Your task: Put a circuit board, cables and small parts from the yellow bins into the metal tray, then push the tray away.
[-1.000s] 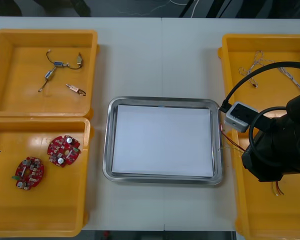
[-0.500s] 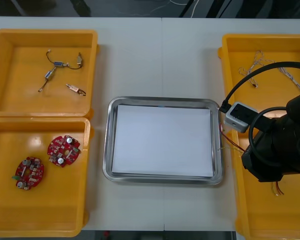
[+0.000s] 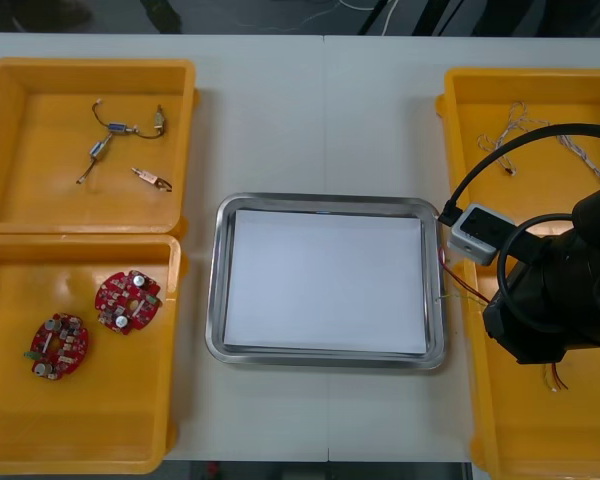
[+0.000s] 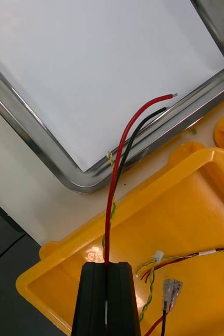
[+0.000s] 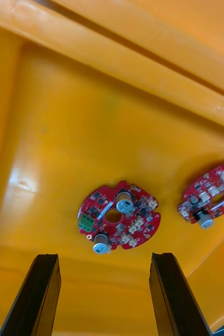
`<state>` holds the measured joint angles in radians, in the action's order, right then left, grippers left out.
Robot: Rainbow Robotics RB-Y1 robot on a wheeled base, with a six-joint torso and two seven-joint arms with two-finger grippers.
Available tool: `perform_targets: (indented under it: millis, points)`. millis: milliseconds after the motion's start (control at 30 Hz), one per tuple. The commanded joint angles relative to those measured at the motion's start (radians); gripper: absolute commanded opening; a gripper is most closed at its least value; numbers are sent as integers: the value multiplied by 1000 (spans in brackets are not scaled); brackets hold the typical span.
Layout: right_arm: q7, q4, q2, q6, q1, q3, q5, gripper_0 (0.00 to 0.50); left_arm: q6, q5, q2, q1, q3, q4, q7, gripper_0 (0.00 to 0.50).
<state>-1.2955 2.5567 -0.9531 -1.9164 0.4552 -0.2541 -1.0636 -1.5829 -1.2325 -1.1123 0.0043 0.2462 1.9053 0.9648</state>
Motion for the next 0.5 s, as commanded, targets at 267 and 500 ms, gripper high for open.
perform_targets:
  millis: [267, 500]
  points:
    - [36, 26, -23, -3, 28, -8, 10, 0, -62, 226, 181, -38, 56, 40, -259, 500]
    - [39, 26, -23, -3, 28, -8, 13, 0, -62, 317, 275, -32, 84, 40, -284, 500]
